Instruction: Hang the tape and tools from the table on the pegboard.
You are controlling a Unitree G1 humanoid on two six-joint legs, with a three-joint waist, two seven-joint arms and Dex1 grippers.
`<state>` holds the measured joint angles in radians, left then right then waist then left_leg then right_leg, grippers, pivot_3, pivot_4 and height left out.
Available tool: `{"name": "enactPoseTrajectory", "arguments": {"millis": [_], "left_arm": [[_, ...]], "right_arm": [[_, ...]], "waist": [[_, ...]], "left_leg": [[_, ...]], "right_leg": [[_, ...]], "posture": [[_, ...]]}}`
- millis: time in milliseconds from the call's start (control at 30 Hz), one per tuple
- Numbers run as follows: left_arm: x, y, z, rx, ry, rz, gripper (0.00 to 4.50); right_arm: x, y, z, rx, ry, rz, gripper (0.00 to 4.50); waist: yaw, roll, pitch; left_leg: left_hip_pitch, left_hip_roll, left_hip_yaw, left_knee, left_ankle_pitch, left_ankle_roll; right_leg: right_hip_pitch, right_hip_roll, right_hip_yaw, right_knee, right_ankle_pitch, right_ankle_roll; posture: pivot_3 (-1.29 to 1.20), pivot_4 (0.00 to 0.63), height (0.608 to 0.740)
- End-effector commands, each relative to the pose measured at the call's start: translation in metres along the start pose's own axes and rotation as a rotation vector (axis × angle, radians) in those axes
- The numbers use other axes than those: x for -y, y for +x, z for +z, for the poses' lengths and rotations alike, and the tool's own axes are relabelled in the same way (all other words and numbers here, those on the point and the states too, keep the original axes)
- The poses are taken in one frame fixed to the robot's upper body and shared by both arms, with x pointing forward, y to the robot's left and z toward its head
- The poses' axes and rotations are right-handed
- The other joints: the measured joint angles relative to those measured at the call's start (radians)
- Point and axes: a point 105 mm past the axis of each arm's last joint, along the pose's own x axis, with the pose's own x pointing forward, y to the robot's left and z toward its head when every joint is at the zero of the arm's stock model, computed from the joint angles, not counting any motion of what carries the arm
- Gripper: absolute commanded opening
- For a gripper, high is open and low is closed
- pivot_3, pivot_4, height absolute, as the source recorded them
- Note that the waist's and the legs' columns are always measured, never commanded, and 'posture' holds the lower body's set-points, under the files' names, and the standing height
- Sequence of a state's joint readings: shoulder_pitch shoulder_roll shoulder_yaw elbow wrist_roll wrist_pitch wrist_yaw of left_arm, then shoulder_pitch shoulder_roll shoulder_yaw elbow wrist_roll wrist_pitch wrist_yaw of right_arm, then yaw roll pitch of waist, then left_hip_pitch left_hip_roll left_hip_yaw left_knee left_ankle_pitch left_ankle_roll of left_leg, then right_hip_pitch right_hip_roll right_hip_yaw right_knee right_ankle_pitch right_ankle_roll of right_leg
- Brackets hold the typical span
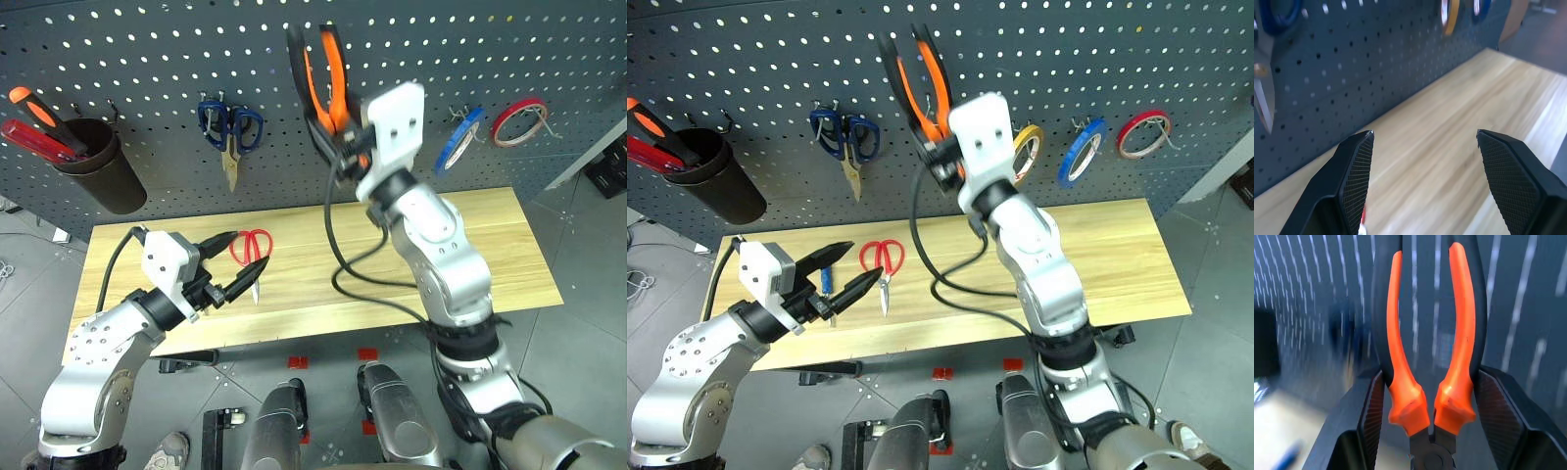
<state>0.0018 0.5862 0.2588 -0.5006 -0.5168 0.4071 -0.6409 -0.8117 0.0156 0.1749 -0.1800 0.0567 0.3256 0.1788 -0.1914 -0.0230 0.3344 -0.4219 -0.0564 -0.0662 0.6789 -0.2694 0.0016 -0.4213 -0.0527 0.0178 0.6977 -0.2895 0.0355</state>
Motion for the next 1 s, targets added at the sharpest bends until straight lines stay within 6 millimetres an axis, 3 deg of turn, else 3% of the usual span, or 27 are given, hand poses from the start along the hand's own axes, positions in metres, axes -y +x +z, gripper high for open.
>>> {"name": "enactPoseTrajectory", "arguments": {"millis": [33,233,467,700,1000], "left_arm": [[0.004,0.009,0.02,0.033,0.011,0.001,3.55],[-0.009,0.02,0.031,0.033,0.024,0.084,3.55],[-0.005,0.031,0.032,0.035,0.05,0.084,3.55],[-0.006,0.033,0.028,0.031,0.048,0.097,3.55],[-0.013,0.034,0.018,0.01,0.066,0.141,3.55]], "right_arm": [[0.008,0.024,0.024,0.17,-0.075,-0.058,2.46],[0.008,0.056,0.032,0.269,-0.13,-0.079,2.46],[0.018,0.069,0.006,0.226,-0.177,-0.12,2.46],[0.016,0.061,-0.033,0.105,-0.144,-0.122,2.46],[0.024,0.047,-0.064,-0.011,-0.131,-0.146,2.46]], "waist": [[0.0,0.0,0.0],[-0.001,0.0,0.0],[-0.002,0.0,0.0],[0.0,0.0,0.0],[0.004,0.0,0.0]], "left_leg": [[0.0,0.0,0.0,0.0,0.001,-0.001],[0.0,0.0,0.001,0.0,0.003,-0.004],[0.0,0.0,0.003,-0.001,0.003,-0.005],[0.001,0.001,0.004,0.0,0.003,-0.005],[0.001,0.001,0.005,0.0,0.004,-0.005]], "right_leg": [[0.0,0.0,0.0,0.0,0.0,-0.001],[0.0,0.0,0.0,0.0,0.001,-0.001],[-0.001,0.0,0.0,0.0,0.001,-0.002],[-0.001,0.0,0.0,0.0,0.001,-0.002],[-0.001,0.0,0.0,0.001,0.001,-0.002]], "posture": [[-0.23,0.322,0.74],[-0.21,0.32,0.74],[-0.2,0.321,0.74],[-0.2,0.324,0.74],[-0.21,0.321,0.74]]}}
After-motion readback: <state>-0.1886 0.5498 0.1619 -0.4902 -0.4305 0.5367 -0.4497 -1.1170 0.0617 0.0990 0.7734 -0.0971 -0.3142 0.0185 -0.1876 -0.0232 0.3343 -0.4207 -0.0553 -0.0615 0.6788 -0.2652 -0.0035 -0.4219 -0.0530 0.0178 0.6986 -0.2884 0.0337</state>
